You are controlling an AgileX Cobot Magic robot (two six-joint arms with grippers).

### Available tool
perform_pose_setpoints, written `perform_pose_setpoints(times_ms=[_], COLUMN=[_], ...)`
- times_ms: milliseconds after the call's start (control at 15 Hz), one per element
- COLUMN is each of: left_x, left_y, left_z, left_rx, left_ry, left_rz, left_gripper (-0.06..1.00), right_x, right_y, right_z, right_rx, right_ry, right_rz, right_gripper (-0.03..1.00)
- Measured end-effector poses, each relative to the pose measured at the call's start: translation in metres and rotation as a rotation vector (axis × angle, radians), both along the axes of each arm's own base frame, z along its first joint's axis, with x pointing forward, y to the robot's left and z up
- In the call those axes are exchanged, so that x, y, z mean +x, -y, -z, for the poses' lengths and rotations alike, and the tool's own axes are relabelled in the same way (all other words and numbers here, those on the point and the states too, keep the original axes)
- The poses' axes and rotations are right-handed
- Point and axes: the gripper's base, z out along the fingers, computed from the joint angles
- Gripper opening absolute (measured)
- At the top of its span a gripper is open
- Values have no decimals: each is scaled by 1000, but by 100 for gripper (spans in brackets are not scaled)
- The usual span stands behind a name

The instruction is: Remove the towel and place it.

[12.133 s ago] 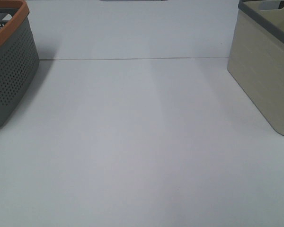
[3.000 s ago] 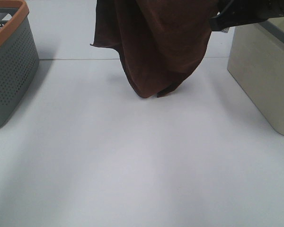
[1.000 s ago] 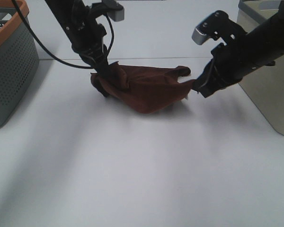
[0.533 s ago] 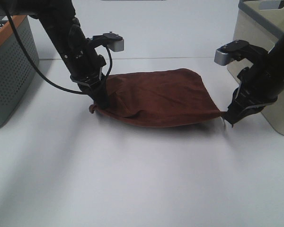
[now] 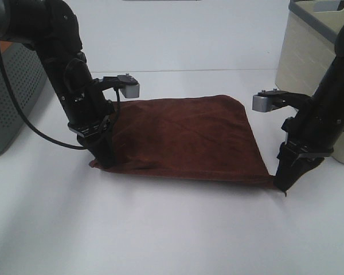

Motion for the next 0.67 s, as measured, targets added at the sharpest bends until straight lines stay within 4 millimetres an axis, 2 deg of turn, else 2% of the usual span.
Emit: perform_pose_setpoints(times_ms=[200,333,400,533,600,667], left_x=[-4,-4,-4,-4,-4,-4], left_y=[-1,-1,-1,0,0,0], left_z=[4,4,4,4,4,4], left_rx=[9,12,13,19,20,24], left_ry=[-22,-25,-27,-45,-51,-59], left_rz=[-9,-20,-27,-77,-92,-114], left_gripper=[1,5,13,43,51,63], right_x=[-4,-5,-6,-7,-8,-8], right_y=[-1,-1,-1,-1,-1,-2], right_z=[0,0,0,-1,-1,-1], right_rx=[11,12,12,10,10,8], right_ry=[-42,-67,-80,-111,-118,-130], right_rz=[-6,14,27,68,79,103], right_gripper=[0,0,5,21,26,37])
